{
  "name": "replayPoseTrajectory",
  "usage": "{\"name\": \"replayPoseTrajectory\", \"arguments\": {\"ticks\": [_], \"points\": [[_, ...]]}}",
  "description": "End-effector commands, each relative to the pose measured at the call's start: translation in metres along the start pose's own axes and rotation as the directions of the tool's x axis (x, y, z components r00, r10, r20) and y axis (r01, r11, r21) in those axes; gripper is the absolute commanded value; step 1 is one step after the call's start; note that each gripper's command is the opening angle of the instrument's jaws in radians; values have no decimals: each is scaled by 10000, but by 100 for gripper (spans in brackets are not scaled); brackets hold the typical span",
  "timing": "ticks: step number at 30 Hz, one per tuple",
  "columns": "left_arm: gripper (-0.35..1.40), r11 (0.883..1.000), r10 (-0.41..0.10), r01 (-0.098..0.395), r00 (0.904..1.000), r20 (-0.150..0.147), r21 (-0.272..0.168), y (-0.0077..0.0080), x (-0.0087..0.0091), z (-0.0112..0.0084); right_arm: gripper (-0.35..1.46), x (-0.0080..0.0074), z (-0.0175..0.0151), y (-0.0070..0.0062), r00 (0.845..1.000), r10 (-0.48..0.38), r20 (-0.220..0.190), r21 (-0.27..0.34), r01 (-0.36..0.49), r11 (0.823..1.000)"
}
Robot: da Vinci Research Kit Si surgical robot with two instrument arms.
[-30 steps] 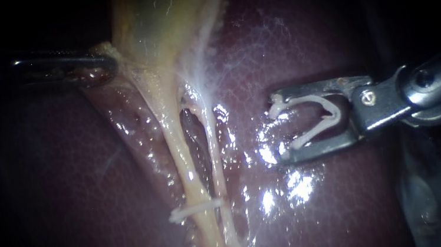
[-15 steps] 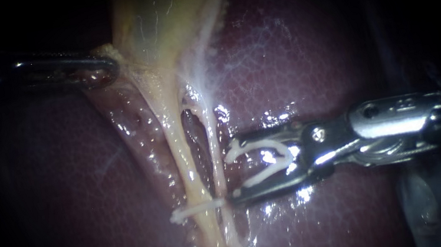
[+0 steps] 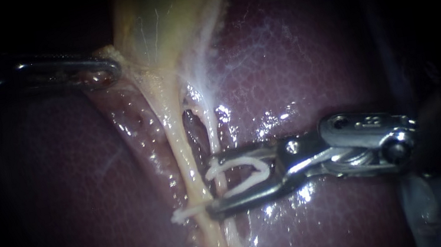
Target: Clipping second clip left tube
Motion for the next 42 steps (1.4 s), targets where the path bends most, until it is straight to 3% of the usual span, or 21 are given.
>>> {"name": "replayPoseTrajectory", "arguments": {"ticks": [1,11,22,31,42], "points": [[-35,10000,2,-2,10000,-1,-2,0,0,0,49,-3,1,4,10000,37,36,29,-37,10000],[-35,10000,9,-9,10000,-1,-9,0,2,1,49,-17,1,27,9992,393,-8,51,-393,9992],[-35,10000,16,-16,10000,3,-50,-1,3,1,50,-23,5,45,9975,692,-158,234,-688,9974],[-35,10000,26,-26,10000,2,-38,-1,5,3,50,-16,21,47,9942,1038,-289,755,-1014,9920],[-35,10000,27,-27,10000,2,-43,-1,5,4,50,-5,43,38,9882,1419,-578,1464,-1322,9804]]}}
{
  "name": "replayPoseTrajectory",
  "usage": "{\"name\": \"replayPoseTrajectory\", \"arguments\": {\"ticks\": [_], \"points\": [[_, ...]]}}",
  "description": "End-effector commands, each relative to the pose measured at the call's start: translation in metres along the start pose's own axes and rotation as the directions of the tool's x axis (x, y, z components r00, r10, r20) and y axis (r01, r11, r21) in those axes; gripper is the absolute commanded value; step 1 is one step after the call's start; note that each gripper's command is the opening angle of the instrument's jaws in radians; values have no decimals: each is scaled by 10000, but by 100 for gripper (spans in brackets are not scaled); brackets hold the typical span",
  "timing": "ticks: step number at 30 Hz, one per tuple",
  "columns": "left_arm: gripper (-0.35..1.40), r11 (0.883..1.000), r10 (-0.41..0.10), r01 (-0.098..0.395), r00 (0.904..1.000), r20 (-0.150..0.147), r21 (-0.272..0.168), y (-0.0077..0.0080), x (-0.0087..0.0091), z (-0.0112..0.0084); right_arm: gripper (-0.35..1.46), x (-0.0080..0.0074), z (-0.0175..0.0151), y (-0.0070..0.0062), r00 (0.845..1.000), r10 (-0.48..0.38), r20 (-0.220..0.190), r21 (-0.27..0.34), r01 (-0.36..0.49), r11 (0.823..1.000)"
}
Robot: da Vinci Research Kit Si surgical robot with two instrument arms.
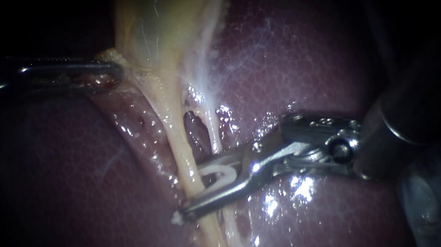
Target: Clipping second clip left tube
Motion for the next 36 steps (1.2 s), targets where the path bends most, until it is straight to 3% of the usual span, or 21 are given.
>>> {"name": "replayPoseTrajectory", "arguments": {"ticks": [1,6,17,25,28,36], "points": [[-35,10000,-1,1,10000,0,-4,0,0,0,50,2,2,-2,10000,27,-26,97,-27,9999],[-35,10000,-1,1,10000,-2,24,0,0,1,49,6,12,-13,9997,181,-189,393,-174,9991],[-35,10000,0,0,10000,-2,23,0,0,1,49,23,21,-50,9985,370,-392,766,-339,9965],[-35,10000,1,-1,10000,-2,22,0,0,1,43,28,20,-61,9985,403,-382,819,-371,9960],[-35,10000,1,-1,10000,-2,22,0,0,1,31,30,16,-62,9982,475,-374,839,-443,9955],[-35,10000,2,-2,10000,-2,20,0,0,1,-20,35,8,-63,9969,695,-360,886,-661,9939]]}}
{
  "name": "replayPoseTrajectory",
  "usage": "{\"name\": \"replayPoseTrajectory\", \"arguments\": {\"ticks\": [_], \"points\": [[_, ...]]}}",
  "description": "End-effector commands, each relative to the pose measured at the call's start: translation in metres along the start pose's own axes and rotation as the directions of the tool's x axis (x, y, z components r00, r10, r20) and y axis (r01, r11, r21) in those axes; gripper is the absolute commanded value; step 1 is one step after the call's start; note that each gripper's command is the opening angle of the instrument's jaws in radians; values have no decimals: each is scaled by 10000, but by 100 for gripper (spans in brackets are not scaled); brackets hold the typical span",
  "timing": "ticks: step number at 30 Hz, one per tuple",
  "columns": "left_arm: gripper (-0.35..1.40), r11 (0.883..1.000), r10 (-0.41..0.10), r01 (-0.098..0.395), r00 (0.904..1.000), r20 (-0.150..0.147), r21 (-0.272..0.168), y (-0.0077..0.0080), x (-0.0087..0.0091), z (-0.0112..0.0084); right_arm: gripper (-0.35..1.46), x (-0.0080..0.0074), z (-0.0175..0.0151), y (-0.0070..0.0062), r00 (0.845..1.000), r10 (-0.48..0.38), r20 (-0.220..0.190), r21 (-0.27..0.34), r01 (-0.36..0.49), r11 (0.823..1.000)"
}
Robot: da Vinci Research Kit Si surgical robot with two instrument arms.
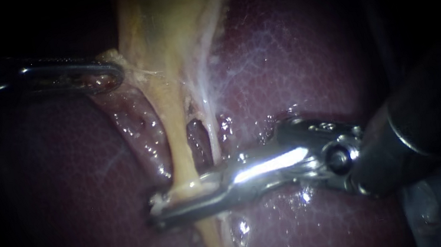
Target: Clipping second clip left tube
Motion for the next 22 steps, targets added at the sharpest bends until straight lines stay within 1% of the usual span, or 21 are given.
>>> {"name": "replayPoseTrajectory", "arguments": {"ticks": [1,3,5,7,16,22], "points": [[-35,10000,2,-2,10000,1,-3,0,0,0,-24,0,0,0,10000,-3,1,1,3,10000],[-35,10000,3,-3,10000,1,-4,0,0,0,-35,0,-1,0,10000,-1,3,6,1,10000],[-35,10000,4,-4,10000,-1,25,0,1,0,-35,1,-2,1,10000,-1,1,4,1,10000],[-35,10000,5,-5,10000,-1,24,0,1,0,-35,1,-2,2,9999,-6,-112,-98,5,10000],[-35,10000,8,-8,10000,-1,24,0,1,1,-35,0,-4,8,9999,-132,-105,-150,131,9998],[-35,10000,9,-9,10000,-1,25,0,1,1,-35,0,-5,9,9999,-132,-105,-150,131,9998]]}}
